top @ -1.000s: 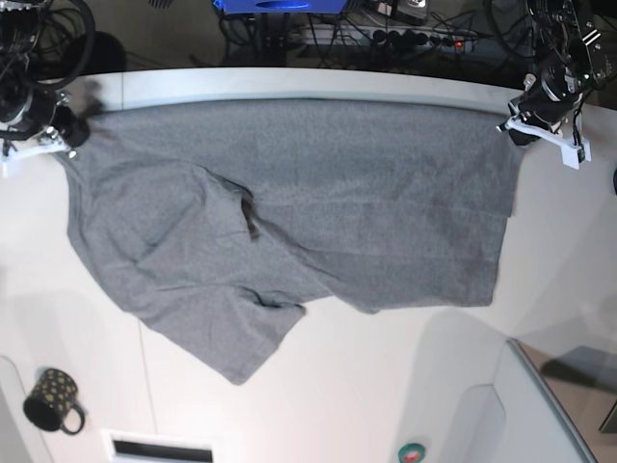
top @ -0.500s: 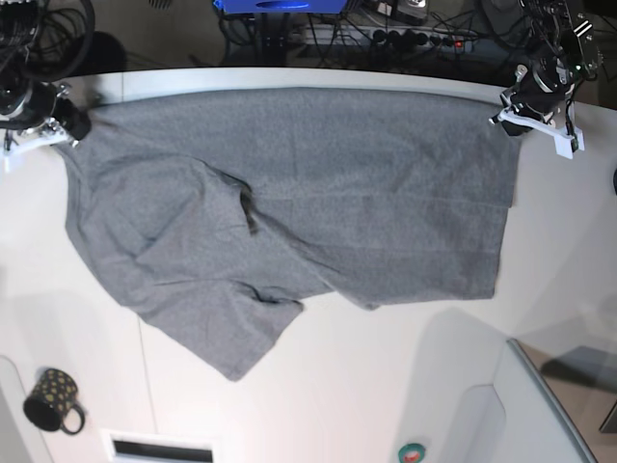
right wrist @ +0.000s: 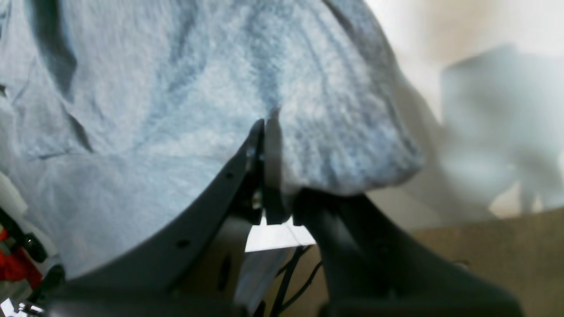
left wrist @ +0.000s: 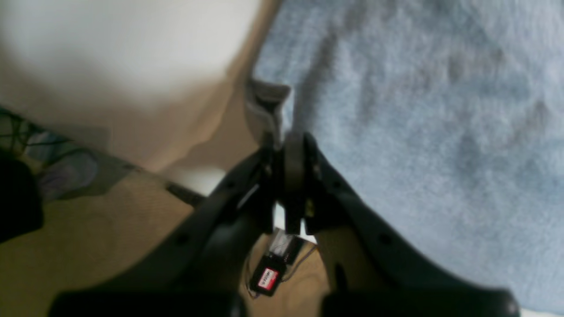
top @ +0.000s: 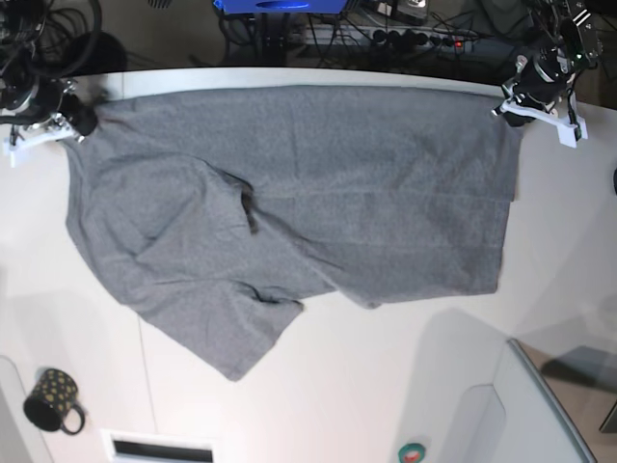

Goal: Layout the t-shirt on the table in an organized manner, then fold the t-shirt properly
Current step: 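Lay the shirt flat and release it from both grippers, then grasp the shirt's edge with both grippers and pull it outward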

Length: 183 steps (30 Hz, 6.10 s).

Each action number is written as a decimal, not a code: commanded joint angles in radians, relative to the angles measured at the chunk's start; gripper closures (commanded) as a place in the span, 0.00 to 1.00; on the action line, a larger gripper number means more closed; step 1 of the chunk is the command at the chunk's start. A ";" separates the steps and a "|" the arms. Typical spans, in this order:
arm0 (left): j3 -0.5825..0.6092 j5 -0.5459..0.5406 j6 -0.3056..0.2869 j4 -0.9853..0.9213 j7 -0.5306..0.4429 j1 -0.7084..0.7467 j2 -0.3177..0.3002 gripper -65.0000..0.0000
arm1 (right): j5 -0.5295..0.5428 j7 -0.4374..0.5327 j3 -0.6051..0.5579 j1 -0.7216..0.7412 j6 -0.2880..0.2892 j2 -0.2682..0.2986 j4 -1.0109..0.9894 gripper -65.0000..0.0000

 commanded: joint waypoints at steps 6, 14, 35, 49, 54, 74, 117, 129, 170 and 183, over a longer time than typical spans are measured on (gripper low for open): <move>-0.053 -0.003 0.002 0.019 -0.017 0.010 -0.014 1.00 | 0.008 0.005 0.002 -0.014 0.012 0.013 0.019 0.99; -0.044 -0.003 0.002 0.013 -0.017 0.008 -0.011 1.00 | 0.009 0.005 0.002 -0.017 0.012 0.013 0.019 0.99; -0.051 -0.003 0.002 0.021 -0.012 0.008 -0.012 0.94 | 0.015 0.005 0.010 -0.032 0.012 -0.038 0.021 0.74; -0.234 -0.003 0.002 0.011 -0.009 -0.001 -0.012 0.23 | 0.008 0.112 0.134 -0.123 0.005 -0.062 0.161 0.36; -0.314 -0.003 0.002 0.010 -0.009 -0.021 -0.046 0.23 | 0.005 0.114 0.228 -0.116 0.005 -0.056 0.159 0.36; -0.096 -0.003 0.002 0.025 -0.012 -0.094 -0.080 1.00 | -0.505 0.188 -0.110 0.628 0.453 0.063 -0.341 0.95; -0.074 0.259 0.001 -0.142 -0.017 -0.177 -0.040 1.00 | -0.502 0.528 -0.303 0.780 -0.081 0.056 -0.835 0.95; -0.065 0.257 0.001 0.039 -0.014 -0.174 0.003 1.00 | -0.502 0.525 -0.203 0.569 0.029 -0.013 -0.320 0.95; 0.068 0.357 0.001 -0.148 -0.250 -0.137 0.005 1.00 | -0.503 0.356 -0.199 0.220 0.035 -0.012 -0.108 0.97; 0.079 0.366 0.001 -0.110 -0.187 -0.166 0.034 1.00 | -0.506 0.355 -0.202 0.336 0.035 0.033 -0.215 1.00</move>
